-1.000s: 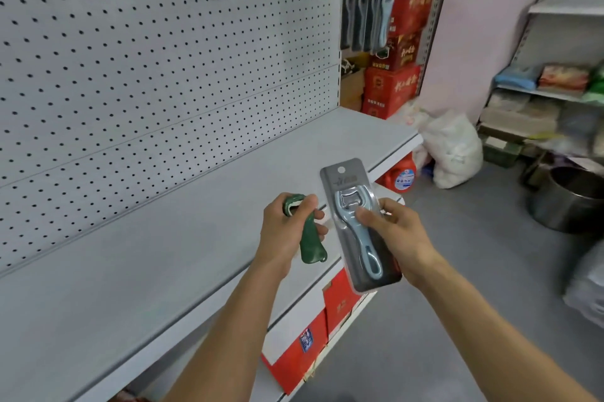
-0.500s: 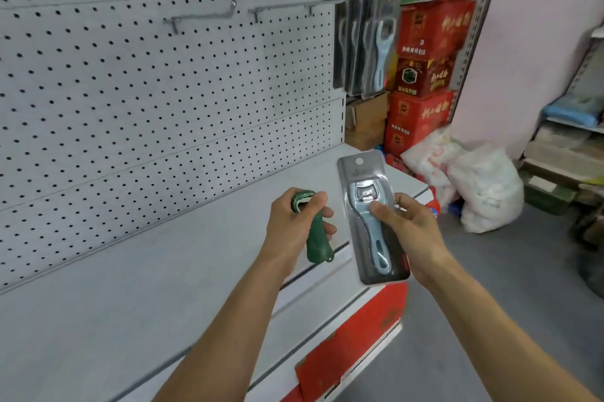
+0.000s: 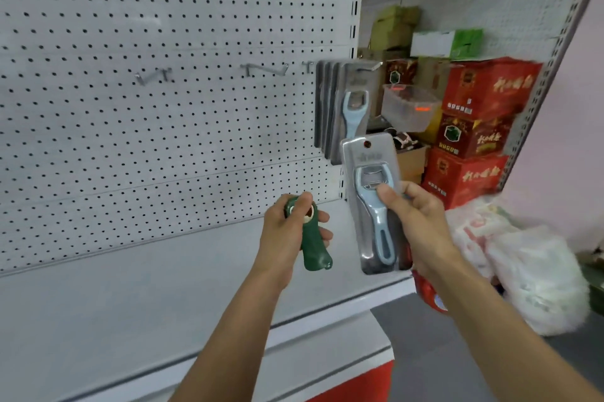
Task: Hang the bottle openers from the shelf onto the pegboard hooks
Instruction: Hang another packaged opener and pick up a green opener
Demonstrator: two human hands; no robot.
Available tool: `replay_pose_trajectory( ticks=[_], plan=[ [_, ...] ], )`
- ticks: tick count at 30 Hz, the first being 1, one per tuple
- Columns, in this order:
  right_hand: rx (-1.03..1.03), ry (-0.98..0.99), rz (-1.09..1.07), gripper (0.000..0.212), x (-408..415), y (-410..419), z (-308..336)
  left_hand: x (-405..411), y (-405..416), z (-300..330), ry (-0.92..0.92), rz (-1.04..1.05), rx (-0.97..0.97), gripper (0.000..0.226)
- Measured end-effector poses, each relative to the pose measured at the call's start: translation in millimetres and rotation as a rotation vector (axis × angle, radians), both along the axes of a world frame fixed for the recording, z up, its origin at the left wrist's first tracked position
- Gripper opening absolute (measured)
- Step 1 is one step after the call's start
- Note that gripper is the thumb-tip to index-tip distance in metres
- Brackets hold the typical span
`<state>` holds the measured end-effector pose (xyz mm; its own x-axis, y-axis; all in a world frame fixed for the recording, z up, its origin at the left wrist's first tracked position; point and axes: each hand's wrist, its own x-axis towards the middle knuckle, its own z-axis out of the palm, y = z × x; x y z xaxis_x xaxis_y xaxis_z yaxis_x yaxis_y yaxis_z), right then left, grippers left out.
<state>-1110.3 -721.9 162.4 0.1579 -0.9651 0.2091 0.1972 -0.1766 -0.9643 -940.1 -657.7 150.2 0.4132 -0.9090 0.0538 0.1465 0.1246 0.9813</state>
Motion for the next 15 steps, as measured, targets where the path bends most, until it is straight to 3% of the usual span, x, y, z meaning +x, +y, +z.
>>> replay_pose_trajectory(
  ticks=[8, 15],
  plan=[
    [-0.16, -0.042, 0.031, 0.007, -9.7, -49.2, 59.9, -32.9, -25.7, 33.3, -0.002, 0.074, -0.049, 0.023],
    [-0.169, -0.037, 0.052, 0.007, -3.6, -74.6, 82.0, -33.1, -31.8, 49.2, -0.023, 0.131, -0.077, 0.022]
  ],
)
